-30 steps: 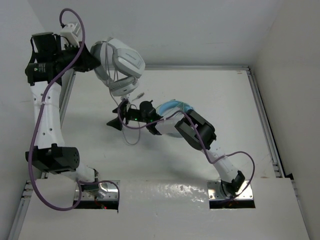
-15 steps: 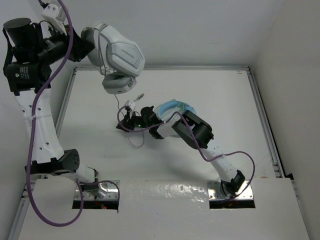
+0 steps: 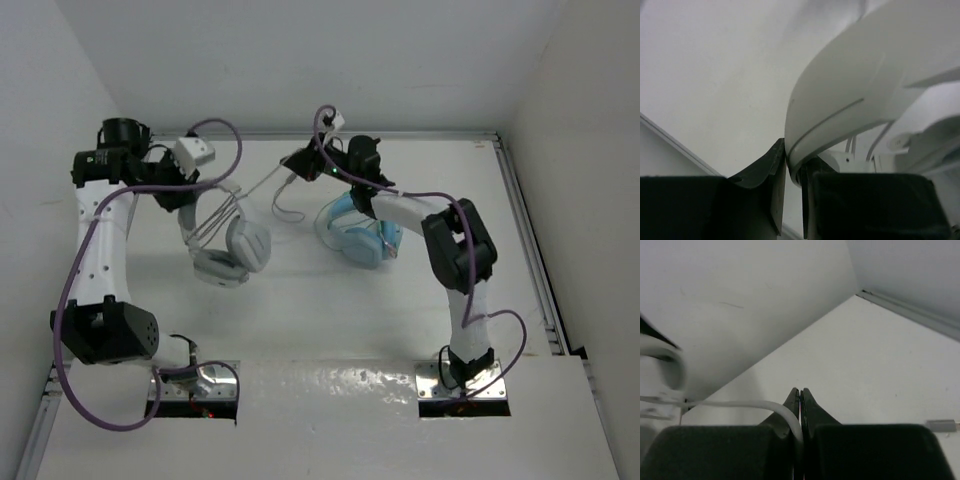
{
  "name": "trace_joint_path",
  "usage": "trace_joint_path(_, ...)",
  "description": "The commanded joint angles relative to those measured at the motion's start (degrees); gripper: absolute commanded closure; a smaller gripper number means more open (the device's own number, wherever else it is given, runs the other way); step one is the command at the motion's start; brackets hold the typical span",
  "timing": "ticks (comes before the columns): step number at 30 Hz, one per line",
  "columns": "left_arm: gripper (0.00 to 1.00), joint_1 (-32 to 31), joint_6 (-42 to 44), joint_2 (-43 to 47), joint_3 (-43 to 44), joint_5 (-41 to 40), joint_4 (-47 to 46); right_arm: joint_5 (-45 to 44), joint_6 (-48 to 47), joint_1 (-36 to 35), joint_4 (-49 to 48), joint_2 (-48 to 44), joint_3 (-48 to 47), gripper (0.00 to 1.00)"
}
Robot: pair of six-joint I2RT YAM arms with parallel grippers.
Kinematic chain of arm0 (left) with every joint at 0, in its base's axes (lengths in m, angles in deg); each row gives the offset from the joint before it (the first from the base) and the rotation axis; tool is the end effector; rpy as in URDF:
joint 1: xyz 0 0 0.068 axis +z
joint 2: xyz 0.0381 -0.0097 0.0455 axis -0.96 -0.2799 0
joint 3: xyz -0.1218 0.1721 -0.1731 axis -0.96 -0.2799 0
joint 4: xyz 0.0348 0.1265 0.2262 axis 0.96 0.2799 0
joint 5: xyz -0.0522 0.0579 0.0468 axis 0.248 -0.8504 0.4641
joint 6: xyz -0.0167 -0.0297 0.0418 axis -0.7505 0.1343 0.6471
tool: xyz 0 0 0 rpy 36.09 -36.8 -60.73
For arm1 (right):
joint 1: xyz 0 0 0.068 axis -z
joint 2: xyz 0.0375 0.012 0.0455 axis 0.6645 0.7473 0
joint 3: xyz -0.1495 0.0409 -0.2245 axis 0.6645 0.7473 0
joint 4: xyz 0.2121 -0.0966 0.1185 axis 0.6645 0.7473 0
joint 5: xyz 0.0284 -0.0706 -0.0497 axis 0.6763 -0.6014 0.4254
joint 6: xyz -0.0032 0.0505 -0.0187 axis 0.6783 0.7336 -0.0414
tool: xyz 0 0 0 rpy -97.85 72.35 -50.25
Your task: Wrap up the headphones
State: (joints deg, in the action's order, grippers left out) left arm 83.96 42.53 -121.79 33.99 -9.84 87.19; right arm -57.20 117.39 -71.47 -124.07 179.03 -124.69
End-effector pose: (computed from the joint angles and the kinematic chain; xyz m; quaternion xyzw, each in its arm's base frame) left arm 0.2550 0.0261 0.4070 0.4376 0.8128 -0.0800 0.3761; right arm 0.4124 0.2571 0.2375 -0.1616 0.6611 0.5302 0.5057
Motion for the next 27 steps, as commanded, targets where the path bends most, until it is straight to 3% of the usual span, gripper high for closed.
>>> trace_joint_path(1, 1.0, -2.11, 13.15, 1.1, -6.21, -9.92, -0.05, -1.34, -7.39, -2.08, 13.21, -8.53, -7.35, 1.0)
trace_joint_path(4, 1.0, -9.04, 6.66, 1.89, -14.09, -24.48, -10.76, -0.56, -11.43, -2.17, 24.02, -11.25, -11.06, 1.0)
trace_joint_path(5, 1.0, -11.08, 2.38, 1.89, -16.66, -35.5, -18.88, 0.75, -12.14, -2.17, 26.51, -11.95, -11.68, 1.0)
trace_joint_path(8, 1.0, -17.5, -4.31, 0.05, -24.06, -55.55, -34.53, 3.3, -13.55, -3.04, 31.71, -14.94, -11.26, 1.0)
trace_joint_path(11, 1.0, -18.74, -12.65, -5.65, -21.62, -63.36, -39.43, 6.21, -14.26, -5.33, 34.97, -17.58, -10.11, 1.0)
trace_joint_path(18, 1.0, -18.74, -22.71, -9.89, -16.34, -60.31, -46.83, 8.23, -13.48, -14.2, 33.22, -17.77, -9.66, 1.0)
trace_joint_path(27, 1.0, -17.17, -31.41, -9.71, -12.12, -52.48, -47.43, 13.15, 17.51, -15.97, 12.75, -8.11, -13.53, 1.0)
